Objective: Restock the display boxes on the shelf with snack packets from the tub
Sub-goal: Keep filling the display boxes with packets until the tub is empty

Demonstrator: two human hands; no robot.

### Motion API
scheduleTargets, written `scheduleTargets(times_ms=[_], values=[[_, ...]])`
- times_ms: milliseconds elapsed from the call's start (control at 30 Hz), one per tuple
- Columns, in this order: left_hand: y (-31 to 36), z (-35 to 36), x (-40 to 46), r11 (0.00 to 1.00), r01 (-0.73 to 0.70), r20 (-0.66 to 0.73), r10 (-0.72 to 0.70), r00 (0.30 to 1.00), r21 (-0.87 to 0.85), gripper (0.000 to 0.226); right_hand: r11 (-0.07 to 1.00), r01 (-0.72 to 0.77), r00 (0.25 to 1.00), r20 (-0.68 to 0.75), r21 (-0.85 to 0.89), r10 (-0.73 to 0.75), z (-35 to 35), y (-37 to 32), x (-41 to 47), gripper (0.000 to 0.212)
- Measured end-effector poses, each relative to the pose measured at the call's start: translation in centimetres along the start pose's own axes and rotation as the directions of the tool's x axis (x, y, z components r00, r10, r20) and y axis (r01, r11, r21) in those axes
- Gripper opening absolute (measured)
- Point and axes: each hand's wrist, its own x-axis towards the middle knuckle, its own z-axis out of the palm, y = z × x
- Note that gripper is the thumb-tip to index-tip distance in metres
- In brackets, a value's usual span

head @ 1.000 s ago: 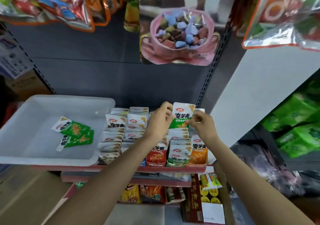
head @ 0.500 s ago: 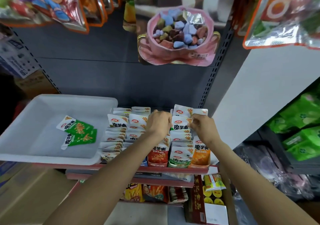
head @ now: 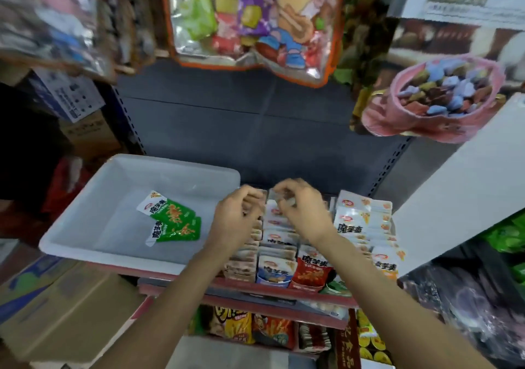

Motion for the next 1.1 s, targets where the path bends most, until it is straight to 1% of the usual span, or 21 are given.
scheduleTargets(times_ms=[100,200,233,267,300,333,400,433,467,533,600,667,700,733,767,833,900,1000,1067,1100], values=[[-4.6,-4.5,0.3,0.992,0.129,-0.059,-0.130,0.990,-0.010,0.021,0.998,0.055,0.991,0.119,0.015,-0.057,5.1,-4.3,1.9,0.026],[-9.1,-8.5,0.8,0.957,0.288,-0.083,-0.285,0.955,0.024,0.015,0.999,0.043,0.968,0.247,0.021,-0.047,10.4,-8.3,3.7,0.019],[-10.3,-9.7,1.1,0.932,0.354,-0.078,-0.348,0.934,0.082,0.017,0.999,0.039,0.956,0.290,0.011,-0.041,12.2,-9.3,4.2,0.014],[-11.6,-10.7,1.2,0.896,0.414,-0.050,-0.411,0.910,0.164,0.028,0.999,0.033,0.940,0.341,-0.014,-0.027,14.0,-10.0,4.7,0.008],[-13.1,-11.6,1.4,0.842,0.465,-0.005,-0.482,0.876,0.272,0.036,0.998,0.022,0.921,0.391,-0.059,0.003,15.6,-10.6,5.1,0.007],[-14.8,-12.3,1.8,0.782,0.486,0.037,-0.541,0.840,0.389,0.036,0.995,0.008,0.902,0.429,-0.099,0.036,17.3,-10.8,5.5,0.008],[-17.9,-13.4,2.4,0.691,0.495,0.086,-0.623,0.778,0.526,0.029,0.991,-0.044,0.861,0.499,-0.126,0.101,19.7,-11.3,6.0,0.029],[-18.9,-13.8,2.6,0.669,0.509,0.097,-0.651,0.753,0.541,0.028,0.988,-0.057,0.841,0.526,-0.143,0.125,20.7,-11.3,6.1,0.038],[-19.9,-14.1,2.9,0.667,0.532,0.102,-0.668,0.738,0.522,0.028,0.982,-0.068,0.822,0.549,-0.174,0.154,21.5,-11.2,6.1,0.045],[-20.9,-14.3,3.3,0.670,0.660,0.112,-0.725,0.679,0.340,0.031,0.966,-0.100,0.765,0.603,-0.237,0.227,23.0,-10.6,5.7,0.053],[-21.4,-14.1,3.6,0.630,0.751,0.113,-0.775,0.621,0.196,0.029,0.946,-0.104,0.718,0.635,-0.307,0.285,24.1,-9.7,5.5,0.054],[-21.6,-13.9,4.0,0.603,0.784,0.146,-0.797,0.586,0.145,0.021,0.929,-0.108,0.683,0.653,-0.353,0.327,24.7,-9.0,5.3,0.049],[-21.7,-13.9,4.1,0.591,0.793,0.170,-0.805,0.569,0.146,0.015,0.923,-0.090,0.671,0.662,-0.374,0.333,24.6,-8.8,5.3,0.049],[-21.9,-13.8,4.2,0.570,0.811,0.191,-0.818,0.543,0.136,0.013,0.917,-0.078,0.670,0.661,-0.390,0.338,24.5,-8.7,5.4,0.050],[-22.0,-13.7,4.3,0.544,0.829,0.207,-0.832,0.515,0.127,0.017,0.910,-0.070,0.676,0.651,-0.409,0.345,24.5,-8.3,5.5,0.051],[-22.3,-13.7,4.3,0.518,0.853,0.228,-0.840,0.492,0.068,0.022,0.902,-0.062,0.687,0.637,-0.428,0.349,24.4,-7.6,5.7,0.049],[-22.5,-13.7,4.2,0.493,0.870,0.248,-0.841,0.482,-0.017,0.026,0.904,-0.076,0.683,0.639,-0.421,0.355,24.3,-7.3,5.9,0.043],[-22.0,-14.0,3.6,0.424,0.885,0.281,-0.840,0.464,-0.192,0.029,0.915,-0.112,0.666,0.655,-0.387,0.358,23.9,-7.4,5.9,0.038],[-21.1,-14.8,2.9,0.381,0.886,0.294,-0.843,0.450,-0.263,0.024,0.929,-0.123,0.676,0.656,-0.348,0.336,23.6,-7.8,5.8,0.037],[-20.5,-15.2,2.6,0.367,0.884,0.303,-0.841,0.448,-0.289,0.017,0.939,-0.120,0.698,0.645,-0.323,0.311,23.4,-8.0,5.7,0.037]])
